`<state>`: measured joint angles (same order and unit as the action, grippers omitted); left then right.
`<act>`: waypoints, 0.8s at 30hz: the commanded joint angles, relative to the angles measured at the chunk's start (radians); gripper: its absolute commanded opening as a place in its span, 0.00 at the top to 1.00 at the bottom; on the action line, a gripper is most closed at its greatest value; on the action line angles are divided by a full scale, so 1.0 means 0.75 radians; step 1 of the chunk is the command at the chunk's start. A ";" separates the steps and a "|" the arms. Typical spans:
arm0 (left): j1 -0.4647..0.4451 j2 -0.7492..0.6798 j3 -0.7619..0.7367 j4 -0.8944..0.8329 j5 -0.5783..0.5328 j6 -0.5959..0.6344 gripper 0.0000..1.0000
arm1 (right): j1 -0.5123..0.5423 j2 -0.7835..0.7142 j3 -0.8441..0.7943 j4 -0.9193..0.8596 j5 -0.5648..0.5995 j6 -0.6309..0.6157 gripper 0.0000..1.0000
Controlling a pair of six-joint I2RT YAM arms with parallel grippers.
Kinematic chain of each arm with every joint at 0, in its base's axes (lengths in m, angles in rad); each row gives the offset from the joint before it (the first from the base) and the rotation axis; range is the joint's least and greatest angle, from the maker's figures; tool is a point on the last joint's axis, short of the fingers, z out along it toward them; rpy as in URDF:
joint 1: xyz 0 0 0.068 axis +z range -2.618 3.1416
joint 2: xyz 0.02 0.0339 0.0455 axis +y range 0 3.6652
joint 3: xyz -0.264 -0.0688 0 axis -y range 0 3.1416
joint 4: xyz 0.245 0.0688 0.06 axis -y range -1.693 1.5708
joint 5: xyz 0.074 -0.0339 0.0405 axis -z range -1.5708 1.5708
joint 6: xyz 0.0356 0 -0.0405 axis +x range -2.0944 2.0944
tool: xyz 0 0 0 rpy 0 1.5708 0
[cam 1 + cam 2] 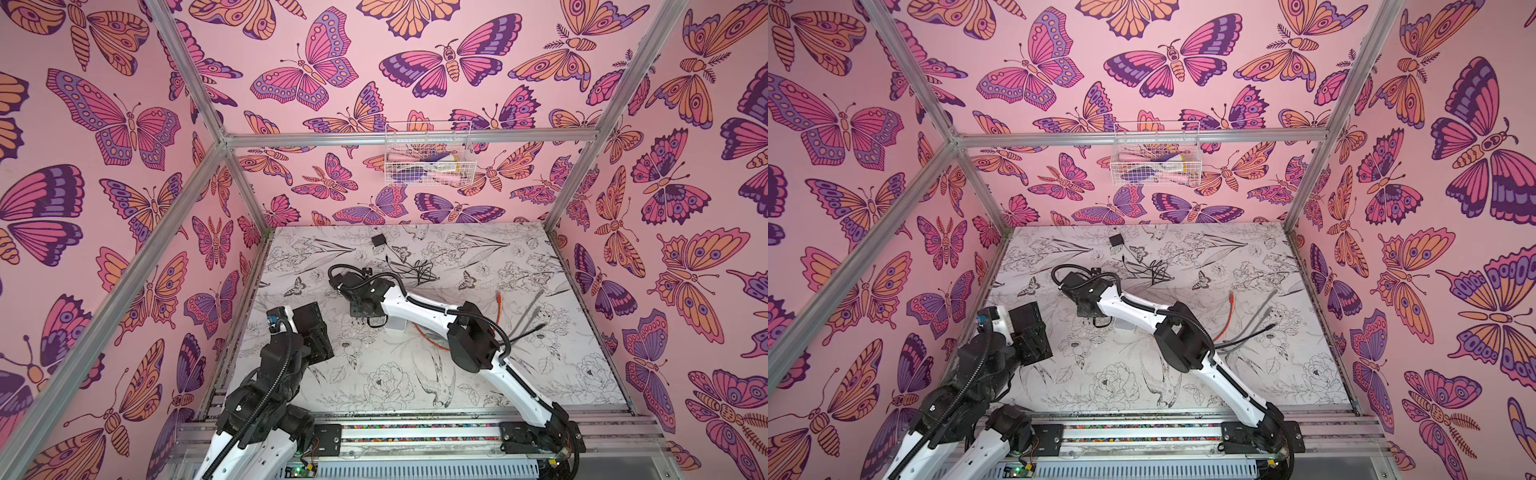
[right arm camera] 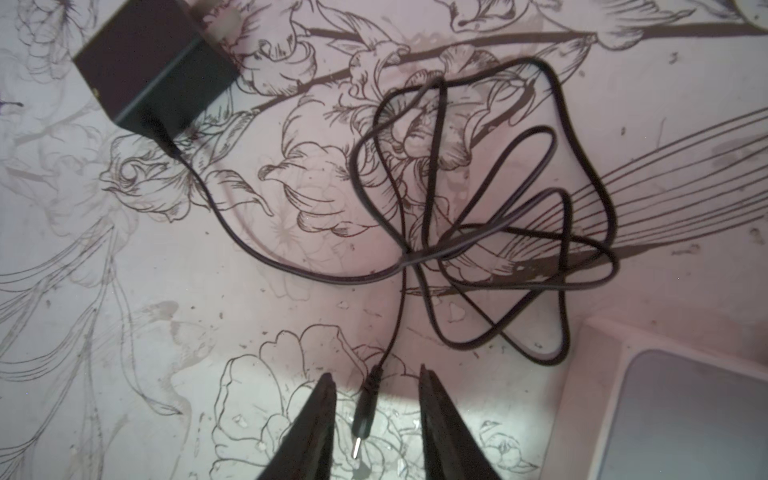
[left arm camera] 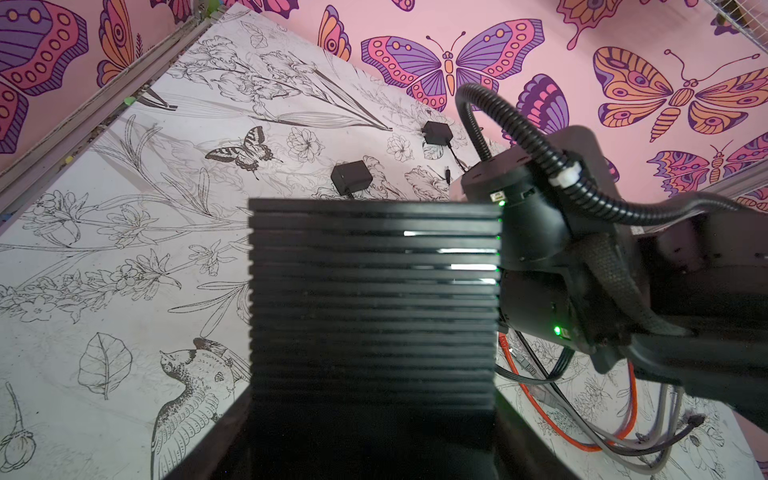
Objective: Insert the plug into the switch port
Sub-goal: 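Grasp the black cable's barrel plug with the right gripper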
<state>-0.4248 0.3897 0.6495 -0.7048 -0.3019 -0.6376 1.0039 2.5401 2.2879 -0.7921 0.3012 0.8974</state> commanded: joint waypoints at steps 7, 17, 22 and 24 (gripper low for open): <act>0.008 -0.027 -0.023 0.019 0.015 -0.011 1.00 | 0.007 0.090 0.057 -0.039 0.006 0.063 0.66; 0.008 -0.025 -0.026 0.016 0.018 -0.011 1.00 | 0.010 0.088 0.006 -0.043 -0.025 0.068 0.74; 0.008 -0.023 -0.027 0.016 0.034 -0.017 1.00 | 0.023 0.035 -0.113 -0.035 -0.016 0.030 0.75; 0.008 -0.019 -0.027 0.015 0.041 -0.019 1.00 | 0.024 0.033 -0.131 -0.060 -0.008 0.005 0.76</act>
<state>-0.4248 0.3813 0.6388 -0.7078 -0.2832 -0.6411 1.0073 2.5504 2.2391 -0.7547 0.3103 0.9089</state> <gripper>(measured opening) 0.673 0.242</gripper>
